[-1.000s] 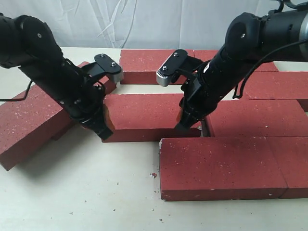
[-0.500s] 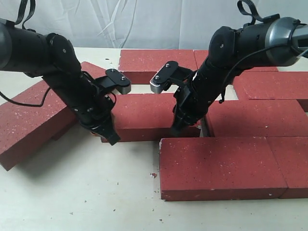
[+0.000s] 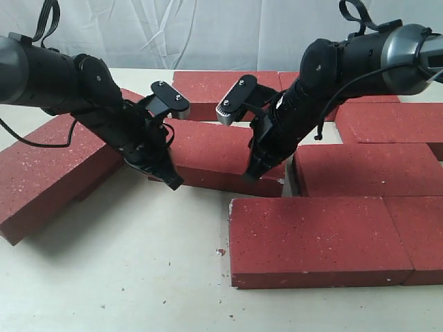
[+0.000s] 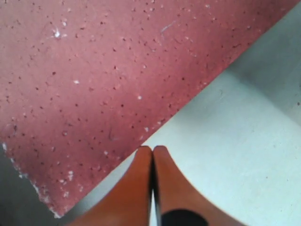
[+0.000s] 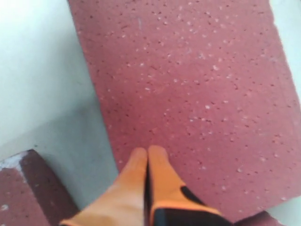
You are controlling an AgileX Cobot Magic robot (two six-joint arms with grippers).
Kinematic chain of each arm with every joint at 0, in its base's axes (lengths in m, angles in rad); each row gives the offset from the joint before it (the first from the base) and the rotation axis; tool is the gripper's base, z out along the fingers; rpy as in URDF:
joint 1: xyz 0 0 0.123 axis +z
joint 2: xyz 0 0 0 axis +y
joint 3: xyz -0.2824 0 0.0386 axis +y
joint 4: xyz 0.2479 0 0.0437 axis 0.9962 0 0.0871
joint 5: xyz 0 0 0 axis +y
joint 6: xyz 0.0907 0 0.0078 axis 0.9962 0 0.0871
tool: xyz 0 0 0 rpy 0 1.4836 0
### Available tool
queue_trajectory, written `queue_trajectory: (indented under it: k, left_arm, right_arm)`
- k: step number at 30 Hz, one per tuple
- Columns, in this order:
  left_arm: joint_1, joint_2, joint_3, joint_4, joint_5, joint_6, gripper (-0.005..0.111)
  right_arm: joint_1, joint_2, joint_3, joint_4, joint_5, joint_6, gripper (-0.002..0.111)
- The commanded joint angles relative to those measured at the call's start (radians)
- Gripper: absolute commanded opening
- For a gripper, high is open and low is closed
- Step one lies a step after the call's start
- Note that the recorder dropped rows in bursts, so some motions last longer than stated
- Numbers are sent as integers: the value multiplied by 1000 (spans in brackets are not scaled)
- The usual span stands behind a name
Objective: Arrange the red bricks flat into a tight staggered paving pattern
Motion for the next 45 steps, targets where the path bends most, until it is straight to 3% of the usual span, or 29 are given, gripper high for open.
queue_trajectory:
  k: [1, 5, 9, 15, 21, 28, 34, 45]
  left_arm:
    - [-6, 3, -6, -18, -6, 4, 0]
    - [-6, 3, -6, -18, -19, 4, 0]
    - [-6, -11, -6, -18, 8, 4, 0]
    - [-4, -58, -6, -3, 74, 4, 0]
    - [-4, -60, -6, 19, 170, 0, 0]
    - [-4, -47, -6, 17, 168, 0, 0]
    - [-4, -1, -6, -15, 14, 0, 0]
    - [-4, 2, -6, -10, -27, 2, 0]
  right_arm:
    - [-4, 0, -7, -175, -40, 150, -1]
    - [-4, -2, -7, -279, -88, 301, -1]
    - [2, -69, -9, -200, 12, 298, -1]
    - [11, -136, 20, 10, 279, -42, -1]
    - [11, -53, 22, 0, 155, -116, -1]
    - [11, -19, 22, -10, 136, -148, -1]
    - [9, -19, 22, -19, 71, -148, -1]
    - [9, -6, 24, -148, -38, -14, -1]
